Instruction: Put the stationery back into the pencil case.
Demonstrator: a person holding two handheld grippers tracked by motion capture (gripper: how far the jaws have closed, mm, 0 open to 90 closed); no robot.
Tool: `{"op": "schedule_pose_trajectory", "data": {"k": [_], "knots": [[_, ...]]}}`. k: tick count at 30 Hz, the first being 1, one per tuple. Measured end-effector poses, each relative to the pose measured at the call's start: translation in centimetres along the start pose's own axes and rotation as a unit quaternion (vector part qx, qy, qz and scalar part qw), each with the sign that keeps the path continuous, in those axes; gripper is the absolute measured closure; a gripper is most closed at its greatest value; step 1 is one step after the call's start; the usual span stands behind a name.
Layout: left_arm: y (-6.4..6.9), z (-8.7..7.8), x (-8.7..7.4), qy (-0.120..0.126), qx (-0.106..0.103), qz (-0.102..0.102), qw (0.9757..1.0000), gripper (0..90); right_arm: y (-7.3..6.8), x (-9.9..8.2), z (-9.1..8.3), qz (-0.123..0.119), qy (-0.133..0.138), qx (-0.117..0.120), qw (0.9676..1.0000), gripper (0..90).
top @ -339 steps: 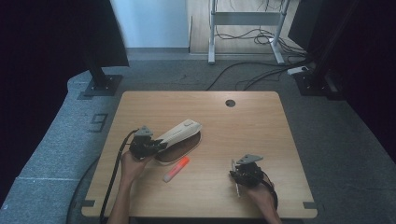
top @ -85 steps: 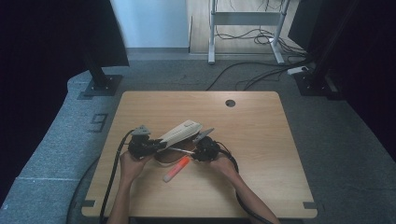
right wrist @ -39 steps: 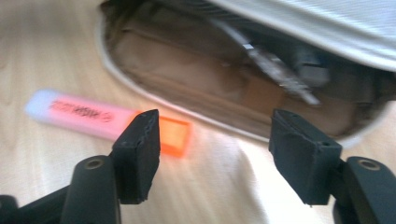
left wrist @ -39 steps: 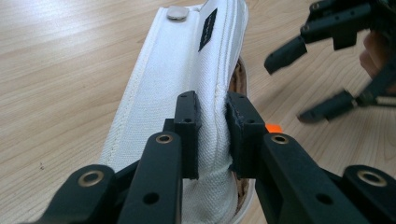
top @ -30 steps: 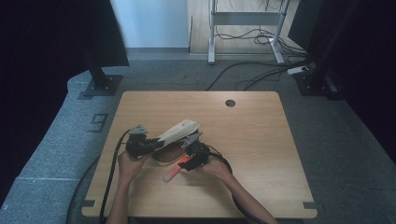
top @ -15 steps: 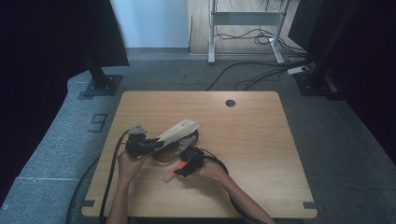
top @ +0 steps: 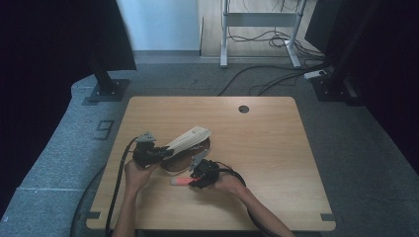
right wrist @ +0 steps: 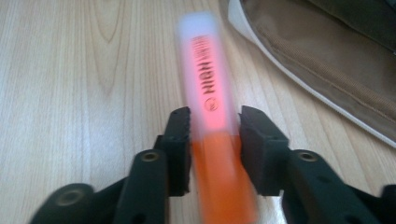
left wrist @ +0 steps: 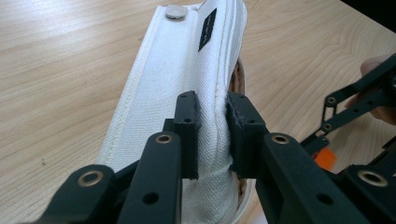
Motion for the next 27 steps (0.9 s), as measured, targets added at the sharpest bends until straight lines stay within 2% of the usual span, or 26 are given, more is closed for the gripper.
{"op": "schedule_pose_trajectory", "data": {"k": [9,16,20,27], "knots": [[0.0,0.0,0.0,0.000,0.000,-0.001,1.0000,75.7,-0.5,-0.4,-0.4,0.003,0.000,0.005,1.0000,65.9],[0.0,0.0,0.0,0.001,0.000,0.000,1.0000,75.7,-0.3,0.1,-2.0,0.010,0.028,0.003,0.9996,66.0],[0.0,0.0,0.0,0.001,0.001,0.000,1.0000,75.7,0.2,0.4,-3.2,0.016,0.042,-0.010,0.9989,66.0],[0.1,-0.1,0.1,0.002,0.004,0.002,1.0000,75.8,2.1,0.6,-3.8,0.037,0.042,-0.049,0.9972,66.0]]}}
Point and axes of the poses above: each handheld gripper's, and its own axes: z roughly forward along the jaws, x roughly out of its top, y roughly to its right, the point moved 4 cm from there along z, roughly forward along the jaws, and after that the axes turned 3 degrees about -x, right-handed, at the moved point
